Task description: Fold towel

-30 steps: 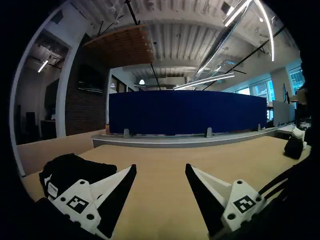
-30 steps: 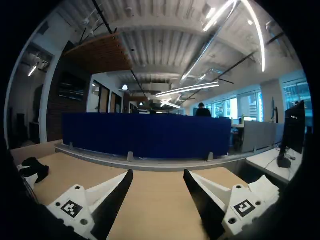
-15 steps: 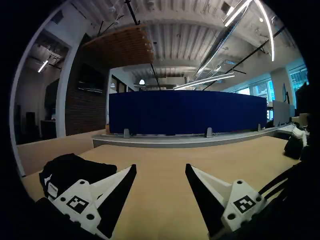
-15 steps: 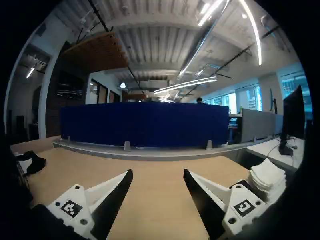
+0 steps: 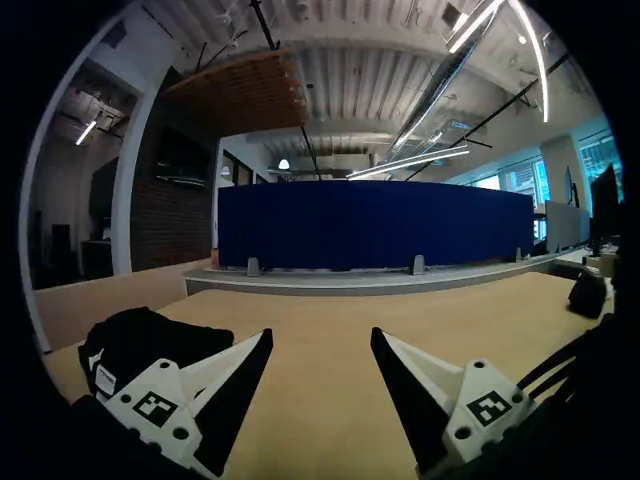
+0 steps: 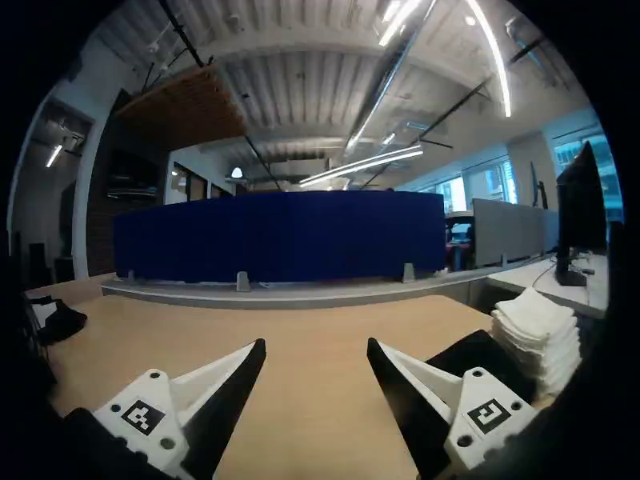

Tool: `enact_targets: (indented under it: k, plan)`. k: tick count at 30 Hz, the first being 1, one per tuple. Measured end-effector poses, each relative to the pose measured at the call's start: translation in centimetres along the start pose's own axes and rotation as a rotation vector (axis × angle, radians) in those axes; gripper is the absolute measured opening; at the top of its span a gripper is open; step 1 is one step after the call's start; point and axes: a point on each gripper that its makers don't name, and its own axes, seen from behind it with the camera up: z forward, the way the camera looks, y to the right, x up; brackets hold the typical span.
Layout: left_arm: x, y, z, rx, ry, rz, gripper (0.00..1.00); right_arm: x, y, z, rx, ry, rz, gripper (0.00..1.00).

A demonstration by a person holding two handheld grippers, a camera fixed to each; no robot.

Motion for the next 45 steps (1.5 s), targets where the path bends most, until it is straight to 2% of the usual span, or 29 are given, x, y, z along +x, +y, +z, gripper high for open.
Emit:
enact_targets:
  k: [14, 30, 45]
  plan:
    - [0.1, 0.0, -0.1, 0.0, 0.0, 0.0, 0.9, -1.6, 0.1, -0.5, 0.013, 0.01, 0.014, 0.99]
    - [0.0, -0.1, 0.0, 0.0, 0.0, 0.0, 0.91, -1.3, -0.3, -1.0, 0.021, 0.029, -0.04, 0.99]
    - [0.0, 0.0, 0.1, 0.0, 0.0, 0.0, 0.91, -1.4, 0.1, -1.0, 0.017, 0.028, -0.042, 1.0]
